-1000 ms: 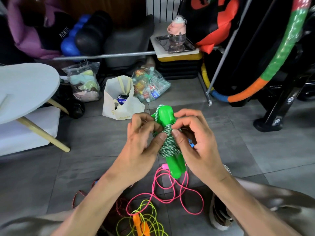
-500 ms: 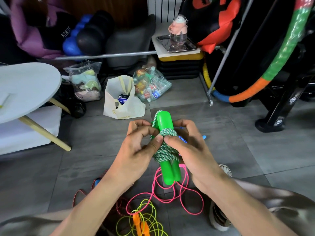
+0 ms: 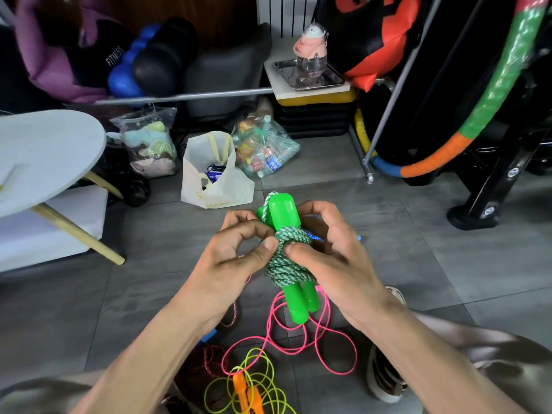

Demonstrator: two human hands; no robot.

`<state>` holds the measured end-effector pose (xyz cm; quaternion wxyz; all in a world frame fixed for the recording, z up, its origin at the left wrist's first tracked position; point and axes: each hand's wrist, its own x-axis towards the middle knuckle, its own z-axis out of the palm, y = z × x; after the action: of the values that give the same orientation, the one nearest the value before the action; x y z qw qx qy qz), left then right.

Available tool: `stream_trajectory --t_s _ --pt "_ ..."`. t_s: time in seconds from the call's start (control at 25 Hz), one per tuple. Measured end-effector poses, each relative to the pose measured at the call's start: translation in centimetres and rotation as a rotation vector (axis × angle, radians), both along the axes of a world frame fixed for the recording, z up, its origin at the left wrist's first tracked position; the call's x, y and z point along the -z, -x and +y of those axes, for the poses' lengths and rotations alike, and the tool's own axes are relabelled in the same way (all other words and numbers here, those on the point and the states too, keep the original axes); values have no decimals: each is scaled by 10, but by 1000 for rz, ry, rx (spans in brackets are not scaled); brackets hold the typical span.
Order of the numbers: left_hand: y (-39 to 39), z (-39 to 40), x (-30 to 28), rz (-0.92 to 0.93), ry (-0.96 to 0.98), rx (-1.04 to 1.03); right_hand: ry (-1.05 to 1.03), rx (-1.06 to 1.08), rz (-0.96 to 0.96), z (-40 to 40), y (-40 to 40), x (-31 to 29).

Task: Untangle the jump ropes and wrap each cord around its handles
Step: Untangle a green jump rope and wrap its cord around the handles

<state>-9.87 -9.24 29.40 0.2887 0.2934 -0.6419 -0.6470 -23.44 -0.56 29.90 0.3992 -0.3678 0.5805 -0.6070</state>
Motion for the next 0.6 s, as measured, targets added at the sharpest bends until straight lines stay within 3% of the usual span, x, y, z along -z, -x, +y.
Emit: stream_trajectory --t_s 0.16,0.4,0.6 --pt "1 3 -2 -12 50 -29 14 17 -37 -1 -2 0" --pt "0 5 8 72 -96 -102 38 -1 -92 -1 -4 1" --pt "-5 2 0 -159 483 -81 10 2 -65 -1 -8 5"
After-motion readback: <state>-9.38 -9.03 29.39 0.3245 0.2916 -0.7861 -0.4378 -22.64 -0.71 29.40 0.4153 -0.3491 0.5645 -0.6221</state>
